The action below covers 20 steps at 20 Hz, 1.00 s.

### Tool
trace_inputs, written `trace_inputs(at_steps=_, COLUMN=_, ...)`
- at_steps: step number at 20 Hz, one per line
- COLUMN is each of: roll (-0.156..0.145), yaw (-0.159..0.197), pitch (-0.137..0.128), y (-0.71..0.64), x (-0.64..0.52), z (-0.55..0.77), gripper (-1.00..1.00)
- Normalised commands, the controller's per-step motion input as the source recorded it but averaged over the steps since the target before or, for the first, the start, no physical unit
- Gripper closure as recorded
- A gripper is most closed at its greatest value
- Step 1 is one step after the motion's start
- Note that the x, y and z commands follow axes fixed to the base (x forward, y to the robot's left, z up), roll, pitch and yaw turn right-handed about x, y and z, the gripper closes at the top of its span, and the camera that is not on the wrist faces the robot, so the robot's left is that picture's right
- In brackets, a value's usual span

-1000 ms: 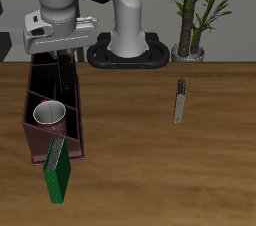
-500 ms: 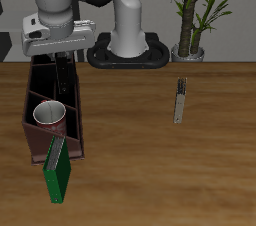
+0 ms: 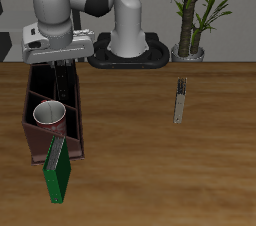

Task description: Place the red mug into the right desk caddy's left compartment and place the black book into the right desk caddy's front compartment

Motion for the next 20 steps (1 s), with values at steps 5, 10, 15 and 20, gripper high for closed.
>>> trace_inputs(at_steps=5, roll=-0.001, yaw=0.002, pitch=0.025, y=0.0, x=0.05, z=-0.22, gripper=1.0)
trace_inputs(at_steps=10, roll=-0.011, yaw=-0.024, pitch=0.02, y=-0.08, x=0.01, z=-0.12, gripper=1.0)
trace_inputs(at_steps=15, roll=-0.005, yaw=-0.002, pitch=0.019, y=-0.06, x=0.04, z=-0.17, gripper=1.0)
trace_inputs(at_steps=20, roll=-0.013, yaw=-0.004, pitch=0.007, y=-0.05, x=0.01, z=-0.15, gripper=1.0)
